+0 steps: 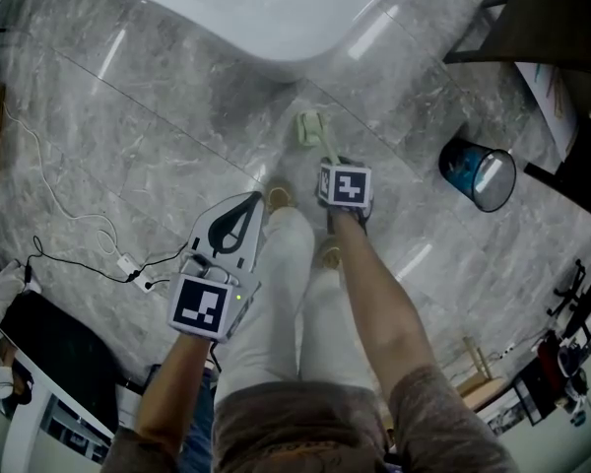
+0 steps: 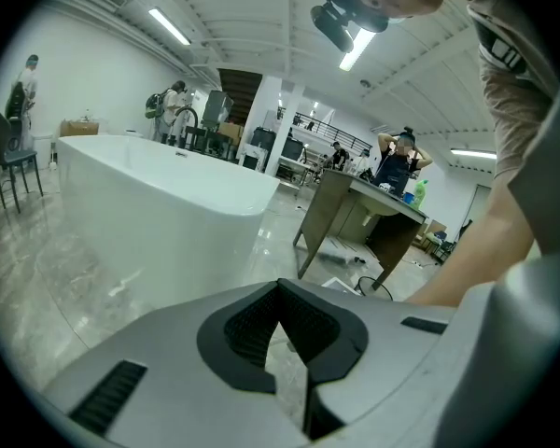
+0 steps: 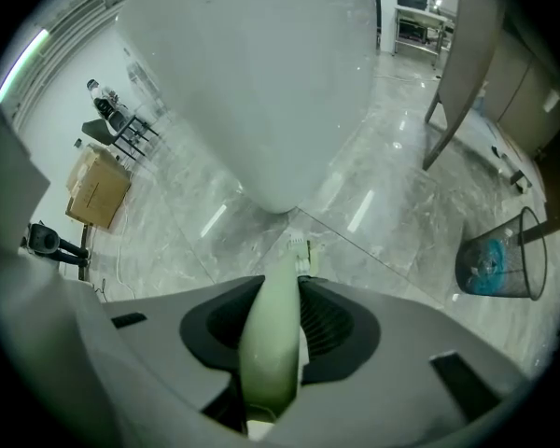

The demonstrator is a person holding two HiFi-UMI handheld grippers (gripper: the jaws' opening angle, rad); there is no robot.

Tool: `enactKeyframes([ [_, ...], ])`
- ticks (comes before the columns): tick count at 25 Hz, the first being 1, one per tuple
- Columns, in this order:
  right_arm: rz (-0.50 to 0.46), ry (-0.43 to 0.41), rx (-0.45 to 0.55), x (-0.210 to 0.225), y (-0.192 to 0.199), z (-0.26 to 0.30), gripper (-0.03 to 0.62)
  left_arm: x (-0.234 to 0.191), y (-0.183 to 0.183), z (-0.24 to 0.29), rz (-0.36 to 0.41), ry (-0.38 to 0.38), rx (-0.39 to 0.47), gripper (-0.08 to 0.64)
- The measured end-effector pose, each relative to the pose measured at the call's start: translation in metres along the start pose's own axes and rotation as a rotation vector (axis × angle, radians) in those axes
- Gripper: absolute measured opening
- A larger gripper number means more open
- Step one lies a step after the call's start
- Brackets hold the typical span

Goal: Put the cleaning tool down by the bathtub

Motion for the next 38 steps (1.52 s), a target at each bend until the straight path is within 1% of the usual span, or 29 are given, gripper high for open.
enactKeyframes([
  [3,0.001,0.008,-0.017,0.001,-0.001,0.005,0.115,-0.004,0.0,0.003,0.005,-0.008,0.008,0.003],
  [8,0.008,0.02,-0.042,0.003,0.003,0.012,0.117,-0.004,0.002,0.005,-0.008,-0.007,0.001,0.003],
  [15,-0.019,0.041,-0.038,0.004,0.007,0.014,0.118,-0.005,0.008,0.003,-0.017,-0.011,-0.001,0.003],
  [17,-0.009,0.043,-0.037,0.005,0.008,0.012,0.121,-0.005,0.008,0.003,-0.026,-0.01,0.0,0.003],
  [18,0.003,0.038,-0.034,0.004,0.008,0.012,0.142,-0.004,0.008,0.003,-0.029,-0.01,0.0,0.003],
  [19,0.016,0.027,-0.032,0.004,0.009,0.011,0.191,-0.004,0.008,0.004,-0.031,-0.009,0.001,0.003],
  [20,0.024,0.015,-0.028,0.003,0.009,0.01,0.219,-0.003,0.008,0.004,-0.033,-0.008,0.002,0.003],
  [21,0.025,0.008,-0.022,0.002,0.009,0.009,0.221,-0.003,0.008,0.004,-0.034,-0.006,0.004,0.003],
  [29,0.008,0.007,0.019,0.002,0.003,-0.015,0.221,0.011,0.002,0.001,-0.036,0.005,0.018,0.003],
  [36,0.001,0.018,0.092,0.007,0.0,-0.06,0.219,0.021,-0.013,-0.014,-0.039,-0.012,0.037,0.003],
  [38,-0.011,0.026,0.119,0.008,0.0,-0.077,0.189,0.023,-0.018,-0.021,-0.041,-0.028,0.041,0.003],
])
Point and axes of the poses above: the fingertips, and each gripper's own axes: z forward along the fingers, x to its right, y out of its underside, the point moved 7 cm from there along -z, backward along the fingers, and after that the axes turned 4 degrees about x, right-handed, at the moved point
